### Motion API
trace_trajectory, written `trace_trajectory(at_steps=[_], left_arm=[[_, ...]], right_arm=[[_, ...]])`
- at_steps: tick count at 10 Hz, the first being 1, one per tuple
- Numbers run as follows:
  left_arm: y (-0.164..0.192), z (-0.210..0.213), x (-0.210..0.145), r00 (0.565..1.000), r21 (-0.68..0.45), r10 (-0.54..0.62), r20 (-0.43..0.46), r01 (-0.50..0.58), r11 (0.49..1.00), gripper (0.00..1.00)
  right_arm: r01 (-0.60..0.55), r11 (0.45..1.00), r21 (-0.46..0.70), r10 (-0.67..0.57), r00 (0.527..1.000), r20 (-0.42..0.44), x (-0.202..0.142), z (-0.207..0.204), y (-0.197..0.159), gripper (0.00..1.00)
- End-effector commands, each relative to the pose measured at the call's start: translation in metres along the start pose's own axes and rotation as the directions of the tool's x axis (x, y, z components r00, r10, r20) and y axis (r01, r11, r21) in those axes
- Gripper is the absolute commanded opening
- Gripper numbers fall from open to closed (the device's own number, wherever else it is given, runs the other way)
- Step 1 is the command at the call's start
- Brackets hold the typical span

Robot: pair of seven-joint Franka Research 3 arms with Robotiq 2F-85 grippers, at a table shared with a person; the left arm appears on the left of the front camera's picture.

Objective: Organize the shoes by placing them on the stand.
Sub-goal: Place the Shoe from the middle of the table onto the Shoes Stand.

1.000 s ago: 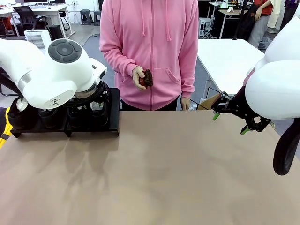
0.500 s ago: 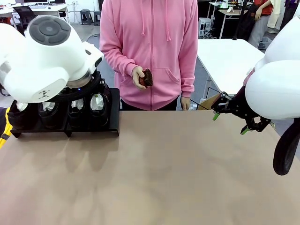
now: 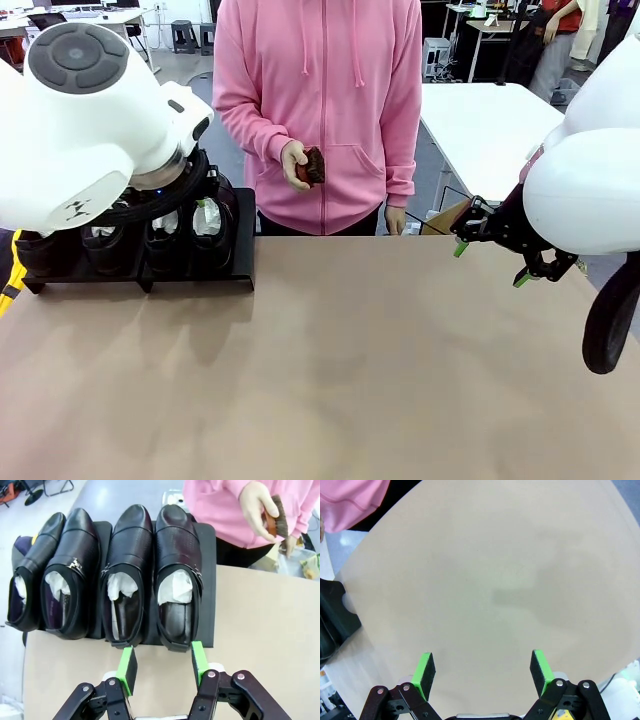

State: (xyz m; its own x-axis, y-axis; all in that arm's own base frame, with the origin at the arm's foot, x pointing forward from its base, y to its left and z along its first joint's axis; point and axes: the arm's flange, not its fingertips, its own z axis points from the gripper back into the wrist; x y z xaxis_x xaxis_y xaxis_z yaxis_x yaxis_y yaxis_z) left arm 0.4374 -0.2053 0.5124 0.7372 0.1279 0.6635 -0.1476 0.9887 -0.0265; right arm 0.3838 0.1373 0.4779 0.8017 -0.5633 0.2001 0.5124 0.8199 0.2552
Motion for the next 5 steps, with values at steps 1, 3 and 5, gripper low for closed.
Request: trace_trajectory(at_steps=[1,3,5], left_arm=[[-0.0019,-0.0032,0.0060,1.000,0.002,-0.009,0.010,0.009,1.000,0.59],[-0.0019,-0.0032,0.0060,1.000,0.002,-0.009,0.010,0.009,1.000,0.59],[-0.0019,-0.0032,0.0060,1.000,0.002,-0.009,0.010,0.009,1.000,0.59]], right_arm=[[-0.013,1.000,0.013,0.013,1.000,-0.004,0.0020,0.0005,-0.0009,1.00],[-0.013,1.000,0.013,0.013,1.000,-0.004,0.0020,0.0005,-0.0009,1.00],[-0.013,1.000,0.013,0.013,1.000,-0.004,0.0020,0.0005,-0.0009,1.00]])
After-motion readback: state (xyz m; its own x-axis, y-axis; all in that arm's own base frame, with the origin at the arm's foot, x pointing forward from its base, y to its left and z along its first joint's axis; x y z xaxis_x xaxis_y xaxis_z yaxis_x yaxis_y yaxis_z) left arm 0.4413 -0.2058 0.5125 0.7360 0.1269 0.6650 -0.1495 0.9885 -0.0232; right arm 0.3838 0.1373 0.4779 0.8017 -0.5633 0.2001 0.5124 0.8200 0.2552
